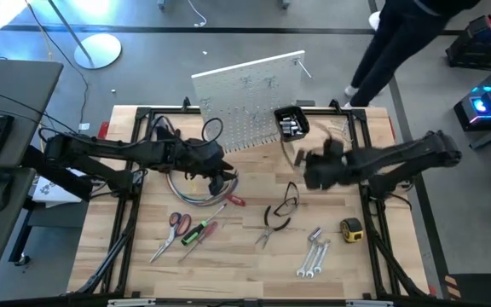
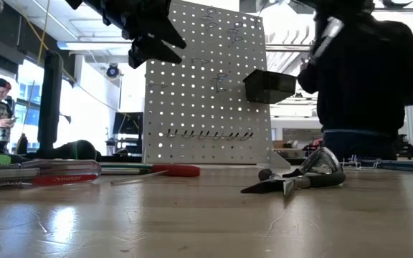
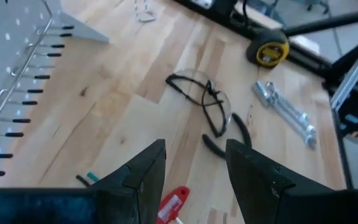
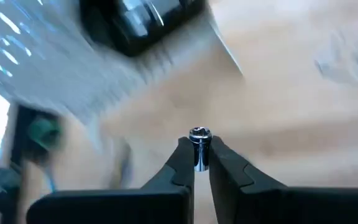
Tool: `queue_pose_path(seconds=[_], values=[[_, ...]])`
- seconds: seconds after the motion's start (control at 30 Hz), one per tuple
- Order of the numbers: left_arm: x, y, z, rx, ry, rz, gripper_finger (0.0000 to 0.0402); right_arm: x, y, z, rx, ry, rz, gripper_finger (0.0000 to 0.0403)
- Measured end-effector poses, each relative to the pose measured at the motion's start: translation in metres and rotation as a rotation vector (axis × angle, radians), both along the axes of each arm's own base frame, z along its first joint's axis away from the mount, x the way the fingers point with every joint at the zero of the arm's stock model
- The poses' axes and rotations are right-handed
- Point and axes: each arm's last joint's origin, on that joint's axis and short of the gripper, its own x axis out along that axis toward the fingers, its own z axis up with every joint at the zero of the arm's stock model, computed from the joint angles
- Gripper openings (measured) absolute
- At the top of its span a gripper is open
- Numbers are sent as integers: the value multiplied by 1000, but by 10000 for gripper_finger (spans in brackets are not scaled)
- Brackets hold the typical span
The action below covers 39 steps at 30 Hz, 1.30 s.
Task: Hang tools onto peg board
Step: Put the socket into the black bin on the peg board
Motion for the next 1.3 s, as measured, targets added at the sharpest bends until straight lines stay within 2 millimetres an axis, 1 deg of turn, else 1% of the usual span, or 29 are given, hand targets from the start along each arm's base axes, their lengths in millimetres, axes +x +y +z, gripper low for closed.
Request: queue_pose_path(seconds=[0.1,0.3,0.4,0.47,0.53,0.6,0.8,0.93,1.07,1.13,1.2,1.3], values=[[1,0,1,-14,-13,10,163,3,-30,13,-86,0,11,14],[1,0,2,-44,-22,27,163,30,-83,27,-189,-83,176,14],[1,0,2,-84,-25,52,163,36,-104,22,-206,-46,180,14],[1,0,2,-103,-26,64,163,37,-116,15,-182,-15,166,14],[1,-1,2,-112,-26,67,163,39,-124,9,-147,1,169,21],[1,-2,2,-111,-26,63,163,40,-128,6,-142,23,190,38],[1,-6,2,-110,-25,51,163,38,-127,9,-198,75,235,100],[1,-5,2,-104,-25,58,163,35,-125,23,-280,150,293,140],[1,-5,2,-99,-26,66,163,32,-118,40,-241,166,401,168],[1,-5,2,-99,-26,66,163,31,-106,53,-226,174,494,175],[1,-5,2,-99,-26,66,163,30,-85,60,-194,199,601,177],[1,-5,2,-92,-26,62,163,25,-46,58,-110,246,716,178]])
